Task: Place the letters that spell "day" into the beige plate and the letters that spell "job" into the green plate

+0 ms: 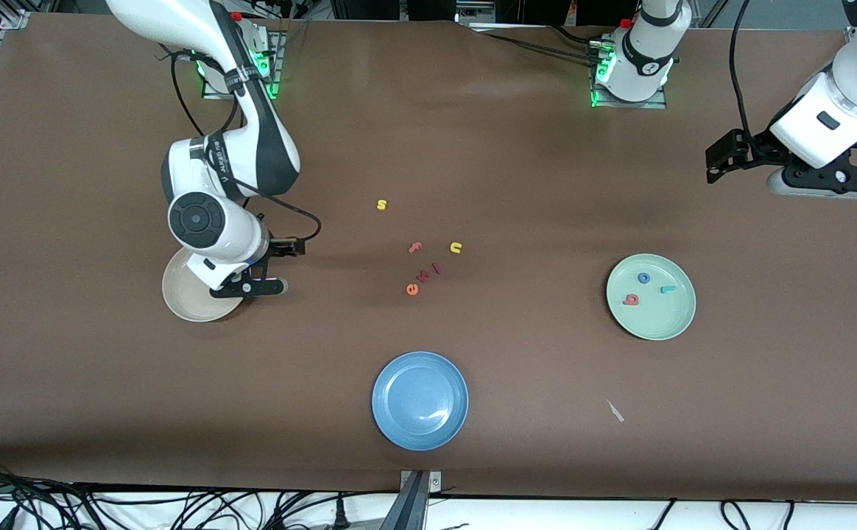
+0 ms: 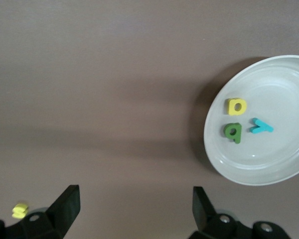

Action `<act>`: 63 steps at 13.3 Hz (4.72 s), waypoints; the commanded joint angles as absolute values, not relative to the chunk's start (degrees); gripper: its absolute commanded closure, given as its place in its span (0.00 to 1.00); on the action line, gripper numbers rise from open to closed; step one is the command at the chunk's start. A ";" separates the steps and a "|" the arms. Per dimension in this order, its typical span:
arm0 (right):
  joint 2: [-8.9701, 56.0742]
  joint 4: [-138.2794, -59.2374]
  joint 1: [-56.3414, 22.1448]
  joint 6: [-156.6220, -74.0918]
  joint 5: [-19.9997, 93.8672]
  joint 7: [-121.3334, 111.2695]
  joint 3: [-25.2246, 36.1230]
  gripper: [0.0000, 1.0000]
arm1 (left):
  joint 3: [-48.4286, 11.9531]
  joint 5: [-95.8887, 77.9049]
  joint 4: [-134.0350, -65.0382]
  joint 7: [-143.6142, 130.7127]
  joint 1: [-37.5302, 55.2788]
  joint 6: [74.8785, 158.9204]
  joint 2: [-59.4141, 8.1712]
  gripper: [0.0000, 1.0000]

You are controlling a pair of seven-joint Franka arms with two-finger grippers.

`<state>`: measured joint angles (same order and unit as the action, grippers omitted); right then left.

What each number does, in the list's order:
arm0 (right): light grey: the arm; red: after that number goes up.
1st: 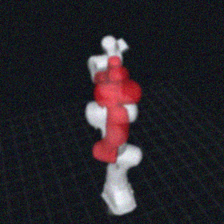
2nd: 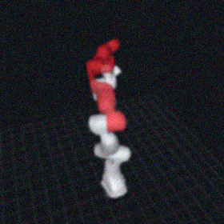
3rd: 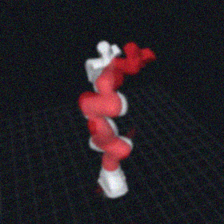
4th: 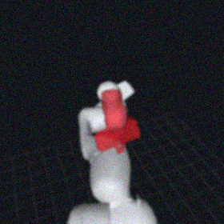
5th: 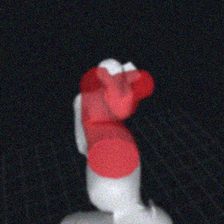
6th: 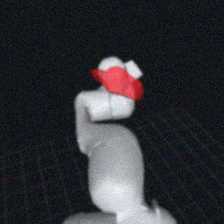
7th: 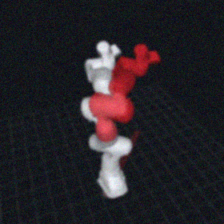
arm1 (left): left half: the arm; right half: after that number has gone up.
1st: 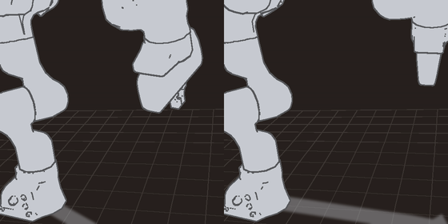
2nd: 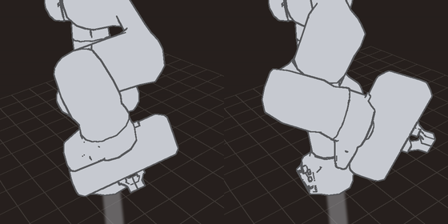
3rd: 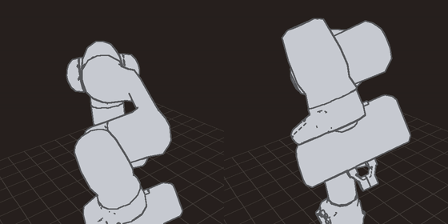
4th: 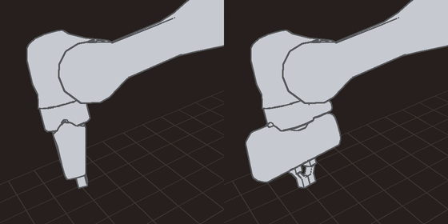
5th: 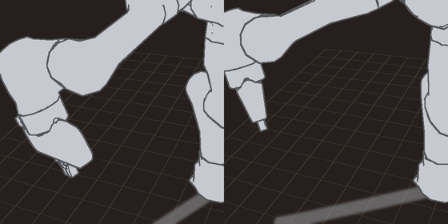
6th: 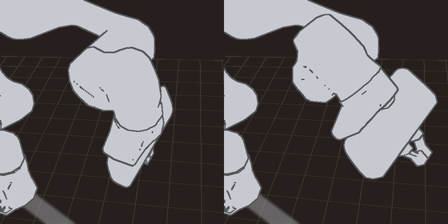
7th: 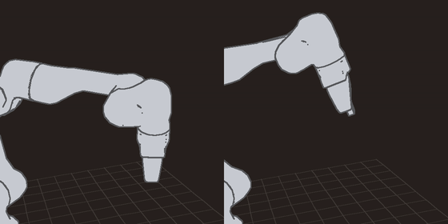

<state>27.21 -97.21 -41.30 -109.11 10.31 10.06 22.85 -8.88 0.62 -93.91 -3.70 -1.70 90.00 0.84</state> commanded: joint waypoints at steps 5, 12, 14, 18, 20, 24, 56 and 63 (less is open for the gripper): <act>25.41 -89.47 -41.05 -96.25 9.85 13.44 22.94 0.00 | -9.32 2.02 -93.25 -4.13 -2.11 89.03 1.23 0.00; 21.62 -89.91 -21.74 -95.36 5.55 13.62 2.14 0.00 | -9.32 2.11 -93.25 -4.13 -2.11 89.12 1.23 0.00; 21.62 -89.83 -16.72 -95.36 1.43 13.36 -3.05 0.00 | -9.32 2.11 -93.25 -4.13 -2.11 89.12 1.23 0.00; 21.71 -89.82 -9.59 -94.58 -1.40 8.27 -8.16 0.00 | -9.32 2.11 -93.16 -3.96 -2.20 89.30 1.14 0.00; 19.88 -89.91 -7.66 -94.13 -2.28 8.17 -8.35 0.00 | -9.40 2.11 -93.16 -4.13 -2.02 89.38 1.06 0.00; 14.16 -90.35 -4.49 -91.85 -2.29 8.44 -9.23 0.00 | -9.32 2.11 -92.99 -4.04 -2.02 89.38 0.79 0.00; -2.20 -91.58 1.41 -87.72 1.66 12.39 -5.11 0.00 | -9.32 2.11 -92.72 -3.96 -2.11 89.12 0.79 0.00; -2.11 -92.81 1.58 -89.29 1.76 1.68 -2.29 0.00 | -9.32 2.11 -92.72 -3.96 -2.20 89.12 0.79 0.00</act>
